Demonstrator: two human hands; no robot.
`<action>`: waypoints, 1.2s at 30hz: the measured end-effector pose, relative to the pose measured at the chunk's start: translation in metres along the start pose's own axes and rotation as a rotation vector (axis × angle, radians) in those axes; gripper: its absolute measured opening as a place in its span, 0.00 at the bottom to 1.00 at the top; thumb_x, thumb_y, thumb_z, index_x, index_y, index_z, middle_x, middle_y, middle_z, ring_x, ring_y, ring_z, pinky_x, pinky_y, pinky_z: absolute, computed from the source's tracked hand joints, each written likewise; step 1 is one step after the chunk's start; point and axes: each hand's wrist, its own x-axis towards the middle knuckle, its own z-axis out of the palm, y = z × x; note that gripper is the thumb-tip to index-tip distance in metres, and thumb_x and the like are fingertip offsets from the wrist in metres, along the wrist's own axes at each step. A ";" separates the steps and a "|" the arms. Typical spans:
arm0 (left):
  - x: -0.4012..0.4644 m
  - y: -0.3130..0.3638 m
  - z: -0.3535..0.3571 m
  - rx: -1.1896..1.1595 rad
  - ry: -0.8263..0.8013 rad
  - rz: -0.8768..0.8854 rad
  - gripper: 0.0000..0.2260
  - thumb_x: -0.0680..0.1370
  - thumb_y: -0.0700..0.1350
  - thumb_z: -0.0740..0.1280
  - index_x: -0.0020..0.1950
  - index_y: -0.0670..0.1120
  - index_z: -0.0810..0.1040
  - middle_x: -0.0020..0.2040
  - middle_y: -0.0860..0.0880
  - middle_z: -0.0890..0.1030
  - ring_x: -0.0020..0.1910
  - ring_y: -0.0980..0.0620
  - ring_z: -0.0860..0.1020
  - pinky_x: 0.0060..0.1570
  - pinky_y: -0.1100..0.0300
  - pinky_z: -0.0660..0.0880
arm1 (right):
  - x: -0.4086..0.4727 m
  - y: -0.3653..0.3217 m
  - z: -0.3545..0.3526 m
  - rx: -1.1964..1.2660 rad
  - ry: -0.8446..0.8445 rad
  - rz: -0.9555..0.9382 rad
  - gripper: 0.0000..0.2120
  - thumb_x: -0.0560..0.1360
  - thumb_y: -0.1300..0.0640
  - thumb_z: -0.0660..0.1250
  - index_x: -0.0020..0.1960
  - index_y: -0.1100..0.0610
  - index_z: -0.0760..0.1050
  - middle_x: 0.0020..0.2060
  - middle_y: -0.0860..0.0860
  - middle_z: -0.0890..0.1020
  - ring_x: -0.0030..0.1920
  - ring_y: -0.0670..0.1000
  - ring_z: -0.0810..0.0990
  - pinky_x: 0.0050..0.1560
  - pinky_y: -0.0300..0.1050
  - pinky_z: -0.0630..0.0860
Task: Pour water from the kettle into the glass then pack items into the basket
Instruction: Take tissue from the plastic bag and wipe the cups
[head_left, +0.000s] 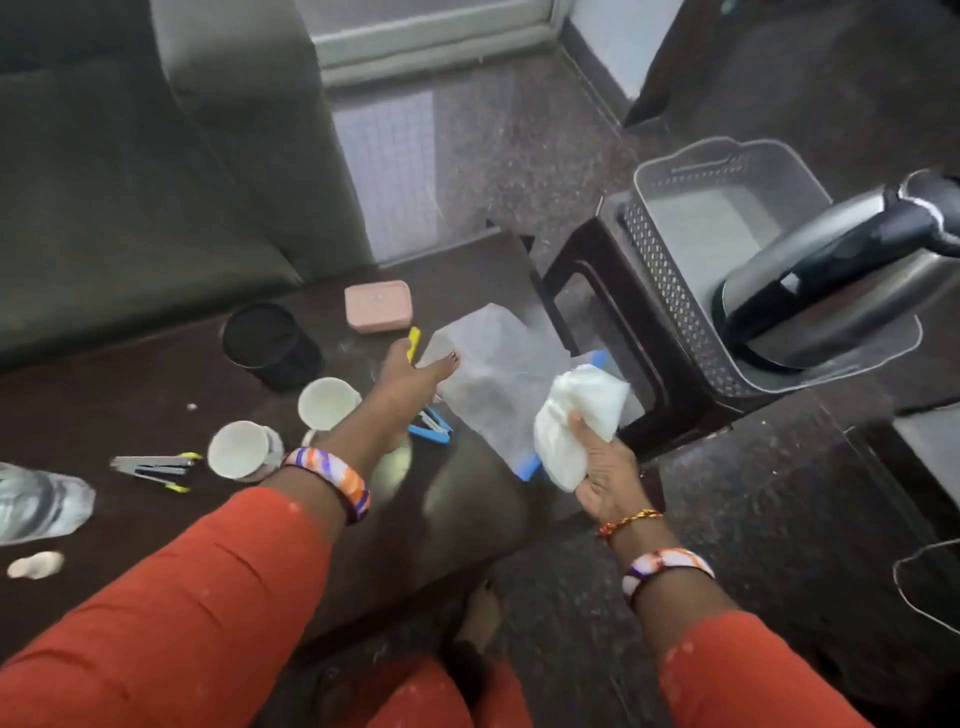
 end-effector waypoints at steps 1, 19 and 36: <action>0.006 -0.009 0.005 0.093 0.016 0.000 0.23 0.75 0.44 0.67 0.68 0.41 0.64 0.58 0.43 0.74 0.49 0.52 0.75 0.31 0.71 0.74 | 0.008 0.006 -0.002 -0.020 0.020 0.027 0.02 0.73 0.64 0.67 0.45 0.58 0.76 0.49 0.57 0.79 0.43 0.52 0.79 0.52 0.55 0.76; -0.051 0.023 -0.069 -0.073 0.146 -0.007 0.11 0.72 0.40 0.70 0.53 0.40 0.78 0.50 0.41 0.82 0.49 0.43 0.81 0.47 0.53 0.78 | -0.045 0.027 0.110 -0.765 -0.555 -0.031 0.15 0.72 0.61 0.69 0.58 0.58 0.75 0.51 0.54 0.83 0.49 0.54 0.83 0.46 0.52 0.82; 0.043 0.007 -0.200 0.112 0.322 0.384 0.13 0.62 0.42 0.72 0.46 0.47 0.80 0.44 0.45 0.82 0.43 0.52 0.78 0.45 0.54 0.76 | 0.037 0.102 0.282 -1.126 -0.560 -0.809 0.13 0.66 0.61 0.70 0.49 0.52 0.80 0.45 0.50 0.85 0.50 0.54 0.82 0.53 0.58 0.76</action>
